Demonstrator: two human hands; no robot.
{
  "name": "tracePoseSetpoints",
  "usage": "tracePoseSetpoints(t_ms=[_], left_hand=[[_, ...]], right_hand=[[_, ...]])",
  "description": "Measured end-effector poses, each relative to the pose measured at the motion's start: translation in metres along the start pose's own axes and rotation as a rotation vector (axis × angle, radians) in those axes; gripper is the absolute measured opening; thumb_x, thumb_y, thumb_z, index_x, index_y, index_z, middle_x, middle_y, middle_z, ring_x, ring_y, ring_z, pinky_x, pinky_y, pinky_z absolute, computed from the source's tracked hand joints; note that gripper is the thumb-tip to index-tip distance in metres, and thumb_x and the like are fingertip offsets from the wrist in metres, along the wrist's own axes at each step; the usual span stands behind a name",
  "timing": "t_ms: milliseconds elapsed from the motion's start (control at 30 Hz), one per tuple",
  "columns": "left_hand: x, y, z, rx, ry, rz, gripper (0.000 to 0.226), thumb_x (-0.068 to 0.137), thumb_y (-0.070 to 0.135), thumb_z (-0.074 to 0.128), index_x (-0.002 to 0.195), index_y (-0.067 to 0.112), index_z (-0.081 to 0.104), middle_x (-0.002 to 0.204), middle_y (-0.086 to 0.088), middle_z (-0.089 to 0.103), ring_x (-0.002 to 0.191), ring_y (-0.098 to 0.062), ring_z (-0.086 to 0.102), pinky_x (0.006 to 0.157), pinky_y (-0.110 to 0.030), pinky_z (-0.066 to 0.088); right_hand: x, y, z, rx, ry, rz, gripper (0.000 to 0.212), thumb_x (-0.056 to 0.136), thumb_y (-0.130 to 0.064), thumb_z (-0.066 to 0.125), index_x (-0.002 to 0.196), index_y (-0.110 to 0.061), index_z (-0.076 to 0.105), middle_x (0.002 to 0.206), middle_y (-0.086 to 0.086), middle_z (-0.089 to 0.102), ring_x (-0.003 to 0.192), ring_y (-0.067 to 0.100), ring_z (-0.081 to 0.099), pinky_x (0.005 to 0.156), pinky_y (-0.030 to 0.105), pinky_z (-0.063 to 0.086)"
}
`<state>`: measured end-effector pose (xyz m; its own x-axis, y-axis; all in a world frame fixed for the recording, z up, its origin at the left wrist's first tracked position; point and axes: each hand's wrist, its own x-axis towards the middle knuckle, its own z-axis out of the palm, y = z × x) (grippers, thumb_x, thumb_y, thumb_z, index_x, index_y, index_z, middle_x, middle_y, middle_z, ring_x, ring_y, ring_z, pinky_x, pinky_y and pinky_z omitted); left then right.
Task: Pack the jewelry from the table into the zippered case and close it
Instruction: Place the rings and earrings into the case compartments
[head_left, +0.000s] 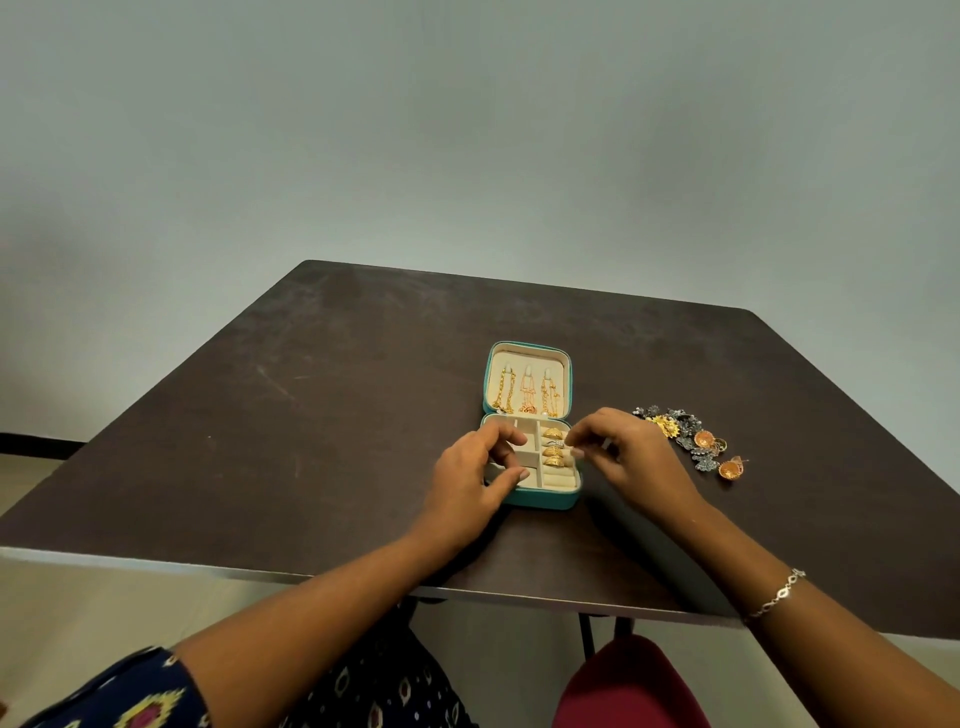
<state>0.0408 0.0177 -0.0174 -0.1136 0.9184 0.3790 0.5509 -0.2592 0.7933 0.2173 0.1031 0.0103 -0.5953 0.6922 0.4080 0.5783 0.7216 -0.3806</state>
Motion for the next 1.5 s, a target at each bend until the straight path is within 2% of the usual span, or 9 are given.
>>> tracePoseSetpoints(t_ms=[167,300,433,600,767,967,1233,1367,1500], left_hand=[[0.000,-0.002,0.000,-0.002,0.011,0.004,0.023,0.082,0.012,0.065,0.100,0.022,0.055,0.084,0.007,0.060,0.085,-0.009,0.058,0.076,-0.028,0.050],[0.000,-0.002,0.001,-0.011,0.014,0.012,0.023,0.082,0.011,0.065,0.098,0.023,0.054,0.082,0.006,0.061,0.083,-0.009,0.058,0.073,-0.025,0.048],[0.000,-0.003,0.000,0.000,0.018,0.022,0.025,0.081,0.010,0.066,0.096,0.025,0.054,0.081,0.008,0.061,0.082,-0.009,0.059,0.071,-0.020,0.048],[-0.001,-0.003,-0.001,0.017,0.016,0.032,0.034,0.081,0.010,0.066,0.091,0.038,0.049,0.082,0.009,0.062,0.084,-0.008,0.060,0.074,-0.026,0.052],[0.000,-0.004,0.000,0.025,0.017,0.034,0.032,0.082,0.011,0.065,0.093,0.036,0.050,0.083,0.009,0.062,0.085,-0.008,0.060,0.073,-0.025,0.052],[0.000,-0.004,0.000,0.025,0.011,0.031,0.032,0.082,0.011,0.064,0.094,0.037,0.049,0.084,0.008,0.063,0.087,-0.010,0.060,0.075,-0.025,0.052],[-0.001,-0.003,-0.001,0.016,0.009,0.028,0.032,0.083,0.010,0.063,0.092,0.038,0.049,0.085,0.008,0.063,0.089,-0.008,0.060,0.074,-0.021,0.050],[-0.001,-0.002,0.000,0.010,0.010,0.026,0.033,0.083,0.010,0.063,0.091,0.039,0.049,0.085,0.008,0.063,0.090,-0.007,0.059,0.074,-0.018,0.048],[-0.001,-0.001,0.000,0.018,0.008,0.028,0.033,0.083,0.010,0.062,0.091,0.039,0.049,0.086,0.009,0.062,0.090,-0.006,0.059,0.073,-0.018,0.049]], right_hand=[[-0.018,0.027,-0.014,-0.062,0.038,-0.051,0.010,0.078,-0.003,0.068,0.083,-0.011,0.067,0.082,0.003,0.064,0.074,0.014,0.057,0.063,0.027,0.049],[-0.044,0.066,-0.022,-0.250,0.007,-0.112,0.014,0.073,-0.004,0.071,0.080,-0.014,0.066,0.083,0.001,0.063,0.080,0.011,0.050,0.063,0.023,0.040],[-0.056,0.101,-0.033,-0.319,0.172,0.067,0.019,0.070,0.003,0.074,0.080,-0.012,0.067,0.086,0.004,0.063,0.084,0.019,0.051,0.064,0.026,0.039],[-0.058,0.119,-0.036,-0.314,0.340,0.309,0.017,0.077,0.003,0.065,0.089,-0.009,0.068,0.088,0.008,0.062,0.088,0.027,0.053,0.068,0.028,0.035],[-0.056,0.124,-0.032,-0.335,0.279,0.432,0.017,0.085,-0.005,0.058,0.099,-0.010,0.067,0.096,0.009,0.062,0.097,0.029,0.052,0.071,0.031,0.036],[-0.053,0.127,-0.031,-0.380,0.186,0.298,0.034,0.082,0.003,0.058,0.107,-0.018,0.069,0.103,0.009,0.061,0.102,0.030,0.051,0.077,0.033,0.030],[-0.053,0.129,-0.036,-0.238,0.280,0.476,0.038,0.084,0.007,0.044,0.109,-0.012,0.065,0.108,0.010,0.056,0.110,0.030,0.044,0.087,0.041,0.035],[-0.053,0.128,-0.035,-0.229,0.268,0.490,0.026,0.089,-0.002,0.047,0.101,-0.013,0.067,0.107,0.009,0.056,0.110,0.028,0.044,0.088,0.040,0.035],[-0.051,0.130,-0.037,-0.219,0.243,0.551,0.023,0.088,-0.022,0.058,0.109,-0.014,0.063,0.111,0.008,0.055,0.113,0.027,0.044,0.090,0.041,0.038]])
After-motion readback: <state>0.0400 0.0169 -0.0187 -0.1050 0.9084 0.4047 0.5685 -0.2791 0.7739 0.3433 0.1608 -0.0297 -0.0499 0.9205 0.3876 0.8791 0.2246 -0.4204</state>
